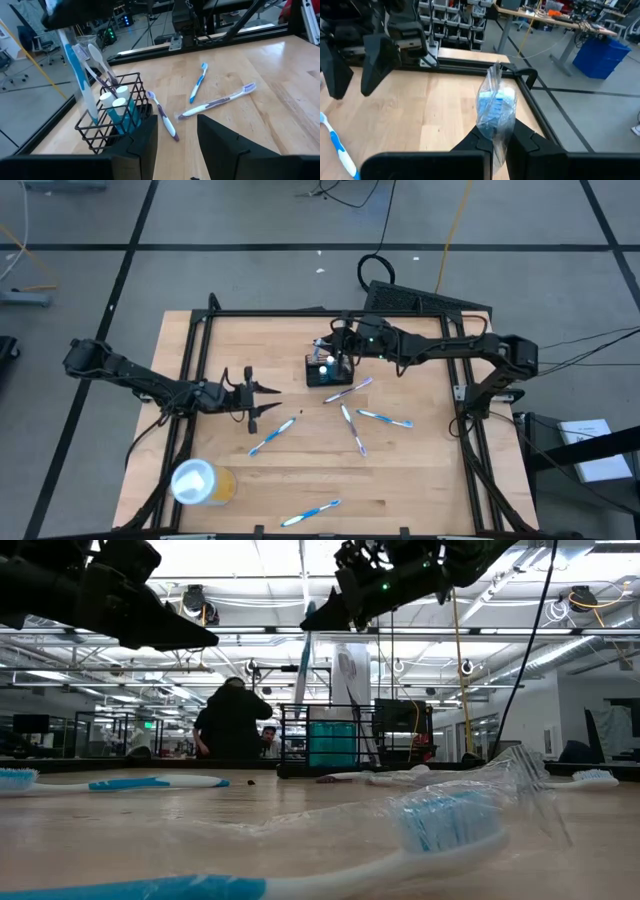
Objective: Pick & Place toothbrushing station
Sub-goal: Put the blue toothbrush into the black organizer
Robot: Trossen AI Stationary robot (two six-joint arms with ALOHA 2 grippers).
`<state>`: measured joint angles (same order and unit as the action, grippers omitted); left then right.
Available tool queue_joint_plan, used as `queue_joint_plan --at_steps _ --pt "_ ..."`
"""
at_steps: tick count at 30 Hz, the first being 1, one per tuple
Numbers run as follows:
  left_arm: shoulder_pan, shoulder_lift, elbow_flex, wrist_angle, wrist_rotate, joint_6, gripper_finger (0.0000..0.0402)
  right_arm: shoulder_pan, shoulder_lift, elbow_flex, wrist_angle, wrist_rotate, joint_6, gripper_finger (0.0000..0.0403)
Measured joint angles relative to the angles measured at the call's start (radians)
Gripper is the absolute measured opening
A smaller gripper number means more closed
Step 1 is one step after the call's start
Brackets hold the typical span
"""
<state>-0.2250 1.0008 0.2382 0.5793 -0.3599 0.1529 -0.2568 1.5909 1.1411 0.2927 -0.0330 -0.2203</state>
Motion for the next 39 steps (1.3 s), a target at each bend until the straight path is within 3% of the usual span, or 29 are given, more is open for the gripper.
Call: queue_joint_plan --at_steps 11,23,39 --pt "0.003 0.0 0.0 0.001 0.0 0.001 0.0143 -0.018 0.069 0.008 0.005 -0.061 0.018 0.001" --pt "0.003 0.0 0.0 0.001 0.0 0.0 0.0143 -0.018 0.207 0.164 -0.124 -0.078 0.0 0.001" --pt "0.003 0.0 0.0 0.0 0.0 -0.004 0.0143 -0.023 0.229 0.165 -0.159 -0.1 0.025 0.0014"
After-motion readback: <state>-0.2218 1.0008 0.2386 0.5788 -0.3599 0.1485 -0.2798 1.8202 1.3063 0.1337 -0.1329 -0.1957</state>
